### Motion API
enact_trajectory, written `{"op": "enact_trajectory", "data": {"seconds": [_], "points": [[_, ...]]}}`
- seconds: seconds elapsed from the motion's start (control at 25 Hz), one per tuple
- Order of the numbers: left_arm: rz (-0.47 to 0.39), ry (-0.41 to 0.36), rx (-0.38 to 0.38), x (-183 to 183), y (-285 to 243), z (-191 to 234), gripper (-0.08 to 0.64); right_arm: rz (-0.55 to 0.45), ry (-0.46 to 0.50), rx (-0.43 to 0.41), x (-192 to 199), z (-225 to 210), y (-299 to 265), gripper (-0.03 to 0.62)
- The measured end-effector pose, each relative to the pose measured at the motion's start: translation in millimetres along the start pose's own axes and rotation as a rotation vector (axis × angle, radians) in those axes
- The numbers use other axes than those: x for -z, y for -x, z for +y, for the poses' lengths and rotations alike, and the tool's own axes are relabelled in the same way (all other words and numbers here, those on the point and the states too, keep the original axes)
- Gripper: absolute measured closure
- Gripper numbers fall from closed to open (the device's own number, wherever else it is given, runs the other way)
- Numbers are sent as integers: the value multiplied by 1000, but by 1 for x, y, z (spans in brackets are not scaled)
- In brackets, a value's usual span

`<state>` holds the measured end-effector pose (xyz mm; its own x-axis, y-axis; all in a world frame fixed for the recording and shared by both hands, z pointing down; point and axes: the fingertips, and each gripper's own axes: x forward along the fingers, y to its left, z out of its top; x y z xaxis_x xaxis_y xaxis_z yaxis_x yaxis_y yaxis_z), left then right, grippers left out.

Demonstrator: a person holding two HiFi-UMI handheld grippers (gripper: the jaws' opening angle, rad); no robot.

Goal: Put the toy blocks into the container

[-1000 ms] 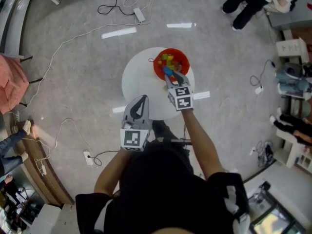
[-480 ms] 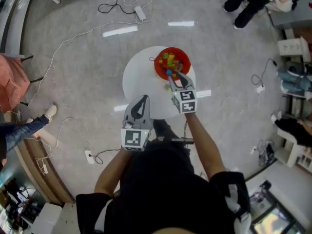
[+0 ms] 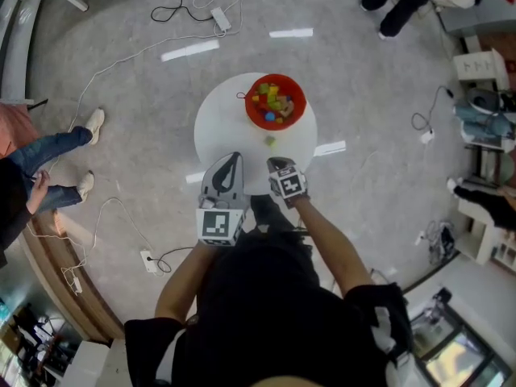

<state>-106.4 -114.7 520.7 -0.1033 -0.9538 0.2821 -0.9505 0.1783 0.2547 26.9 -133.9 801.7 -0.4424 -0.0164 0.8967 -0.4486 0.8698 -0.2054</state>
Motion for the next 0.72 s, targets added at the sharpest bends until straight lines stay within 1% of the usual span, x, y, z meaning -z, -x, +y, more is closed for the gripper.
{"op": "enact_trajectory", "data": {"seconds": [0.08,0.16,0.24,0.32,0.44,0.48,0.52,0.6,0.72], "points": [[3,-1,8,1,-3,-5,566,87,3,14,23,-9,-14,595],[10,3,14,3,-5,-9,566,132,7,32,35,-20,-23,595],[13,4,19,6,-7,-12,566,142,-8,37,39,-28,-27,595],[14,-1,22,8,-7,-14,566,129,-18,50,37,-33,-27,595],[25,-4,24,10,-6,-17,566,92,15,87,28,-42,-25,589],[28,-1,23,10,-7,-17,566,87,31,89,25,-43,-27,533],[29,2,21,10,-7,-17,566,89,45,87,22,-44,-29,463],[31,1,18,11,-8,-18,566,98,61,89,19,-47,-35,453],[31,-7,17,13,-9,-19,566,108,70,115,12,-57,-41,445]]}}
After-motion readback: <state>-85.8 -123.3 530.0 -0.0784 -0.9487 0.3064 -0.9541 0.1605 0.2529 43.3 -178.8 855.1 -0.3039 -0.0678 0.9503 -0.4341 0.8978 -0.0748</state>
